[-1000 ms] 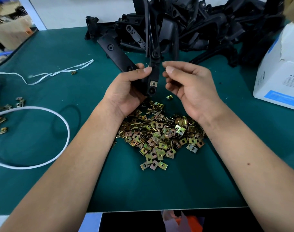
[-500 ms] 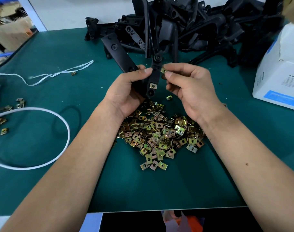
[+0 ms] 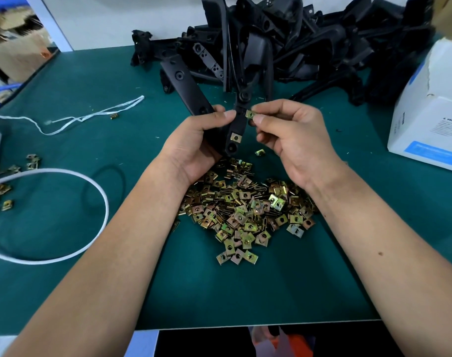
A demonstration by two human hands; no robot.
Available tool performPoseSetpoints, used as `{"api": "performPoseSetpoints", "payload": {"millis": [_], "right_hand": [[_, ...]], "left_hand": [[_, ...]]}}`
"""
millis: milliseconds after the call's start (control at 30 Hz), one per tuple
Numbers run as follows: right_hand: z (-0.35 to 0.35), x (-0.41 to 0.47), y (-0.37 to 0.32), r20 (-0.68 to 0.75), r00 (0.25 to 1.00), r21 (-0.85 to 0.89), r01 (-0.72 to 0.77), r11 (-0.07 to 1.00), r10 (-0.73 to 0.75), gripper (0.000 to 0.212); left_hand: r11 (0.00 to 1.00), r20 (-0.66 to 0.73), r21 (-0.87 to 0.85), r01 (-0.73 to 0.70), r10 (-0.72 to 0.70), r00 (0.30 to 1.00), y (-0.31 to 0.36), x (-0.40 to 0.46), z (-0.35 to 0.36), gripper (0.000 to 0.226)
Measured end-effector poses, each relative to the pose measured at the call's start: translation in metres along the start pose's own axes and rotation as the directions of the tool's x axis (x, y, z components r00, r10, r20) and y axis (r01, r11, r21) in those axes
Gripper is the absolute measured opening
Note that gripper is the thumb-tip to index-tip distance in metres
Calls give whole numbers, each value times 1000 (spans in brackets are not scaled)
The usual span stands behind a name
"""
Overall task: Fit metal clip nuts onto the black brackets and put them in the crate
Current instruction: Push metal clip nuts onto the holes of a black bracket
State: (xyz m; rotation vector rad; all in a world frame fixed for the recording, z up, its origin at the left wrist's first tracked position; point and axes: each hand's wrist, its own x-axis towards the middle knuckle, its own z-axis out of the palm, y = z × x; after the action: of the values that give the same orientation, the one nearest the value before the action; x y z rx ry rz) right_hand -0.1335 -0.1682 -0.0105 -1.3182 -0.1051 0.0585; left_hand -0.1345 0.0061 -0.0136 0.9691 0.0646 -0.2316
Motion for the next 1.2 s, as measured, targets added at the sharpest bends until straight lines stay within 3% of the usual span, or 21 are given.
{"api": "performPoseSetpoints", "payload": {"millis": [133,300,633,933,1000,1100,1200], "right_hand": [[0,0,0,3,1000,35,-20,999,19,12],[-1,-1,1,-22,999,6,45,999,-45,13],[1,-2,-1,84,947,-80,316,945,-309,17],[2,-2,3,69,884,-322,459,828,-463,12],[2,-2,3,20,915,-259,394,882,-403,6],[1,-1,1,-37,981,-50,190,980,-192,7],[1,-1,0,-54,996,39,67,997,-65,9]], "left_hand": [[1000,-3,8,16,-16,1000,0,-1,0,28],[1000,36,23,9,-10,999,1,-2,2,18],[988,112,-152,18,-1,994,4,-8,4,26],[978,81,-207,-2,19,997,6,-4,-1,19],[980,74,-200,-4,19,997,6,-4,-1,21],[984,69,-180,1,12,998,4,-3,0,21],[987,76,-163,4,9,997,3,-4,1,17]]}}
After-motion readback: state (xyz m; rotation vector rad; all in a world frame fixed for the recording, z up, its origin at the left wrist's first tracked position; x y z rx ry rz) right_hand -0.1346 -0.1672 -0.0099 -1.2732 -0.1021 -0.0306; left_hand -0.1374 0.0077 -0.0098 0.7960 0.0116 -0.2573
